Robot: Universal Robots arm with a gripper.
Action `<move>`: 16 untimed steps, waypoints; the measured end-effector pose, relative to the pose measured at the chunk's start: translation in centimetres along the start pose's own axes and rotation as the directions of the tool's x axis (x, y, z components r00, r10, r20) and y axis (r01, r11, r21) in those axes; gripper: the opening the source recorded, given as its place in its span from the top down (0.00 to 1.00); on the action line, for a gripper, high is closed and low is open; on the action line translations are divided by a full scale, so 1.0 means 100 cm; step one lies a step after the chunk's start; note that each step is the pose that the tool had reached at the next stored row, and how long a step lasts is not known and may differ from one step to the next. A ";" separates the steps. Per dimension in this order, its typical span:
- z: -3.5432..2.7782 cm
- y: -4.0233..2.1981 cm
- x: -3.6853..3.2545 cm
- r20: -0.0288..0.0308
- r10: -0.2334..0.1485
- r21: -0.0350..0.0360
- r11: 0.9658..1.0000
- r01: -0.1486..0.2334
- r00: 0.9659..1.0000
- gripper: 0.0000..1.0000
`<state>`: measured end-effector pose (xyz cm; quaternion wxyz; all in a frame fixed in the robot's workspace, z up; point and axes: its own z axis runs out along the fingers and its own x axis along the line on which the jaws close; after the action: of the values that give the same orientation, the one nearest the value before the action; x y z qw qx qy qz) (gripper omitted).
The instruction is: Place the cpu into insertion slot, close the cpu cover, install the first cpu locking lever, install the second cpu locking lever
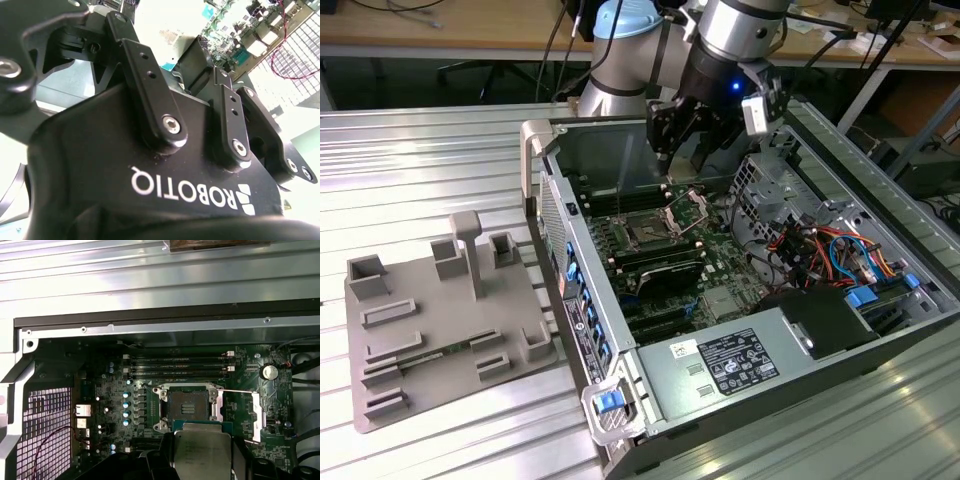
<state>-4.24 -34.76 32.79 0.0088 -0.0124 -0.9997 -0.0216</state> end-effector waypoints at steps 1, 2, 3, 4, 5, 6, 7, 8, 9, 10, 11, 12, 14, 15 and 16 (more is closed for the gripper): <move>0.0002 0.0000 0.0000 0.000 0.000 0.000 1.000 0.000 1.000 0.45; 0.0004 0.0000 0.0000 0.000 0.000 0.000 1.000 0.000 1.000 0.45; 0.0006 0.0000 0.0000 0.000 0.000 0.000 1.000 0.000 1.000 0.45; 0.0008 0.0000 0.0000 0.000 0.000 0.000 1.000 0.000 1.000 0.45; 0.0010 0.0000 0.0000 0.000 0.000 0.000 1.000 0.000 1.000 0.45; 0.0013 -0.0001 0.0000 0.000 0.000 0.000 1.000 0.000 1.000 0.45; 0.0015 -0.0001 0.0000 0.000 0.000 0.000 1.000 0.000 1.000 0.45; 0.0016 -0.0001 0.0000 0.000 0.000 0.000 1.000 0.000 1.000 0.45; 0.0018 -0.0001 0.0000 0.000 0.000 0.000 1.000 0.000 1.000 0.45; 0.0020 -0.0001 0.0000 0.000 0.000 0.000 1.000 0.000 1.000 0.45; 0.0023 -0.0001 0.0000 0.000 0.000 0.000 1.000 0.000 1.000 0.45; 0.0024 -0.0001 0.0000 0.000 0.000 0.000 1.000 0.000 1.000 0.45; 0.0028 -0.0001 0.0000 0.000 0.000 0.000 1.000 0.000 1.000 0.45; 0.0031 -0.0001 0.0000 0.000 0.000 0.000 1.000 0.000 1.000 0.45; 0.0034 -0.0001 0.0000 0.000 0.000 0.000 1.000 0.000 1.000 0.45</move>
<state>-4.25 -34.76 32.45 0.0088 -0.0124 -0.9997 -0.0216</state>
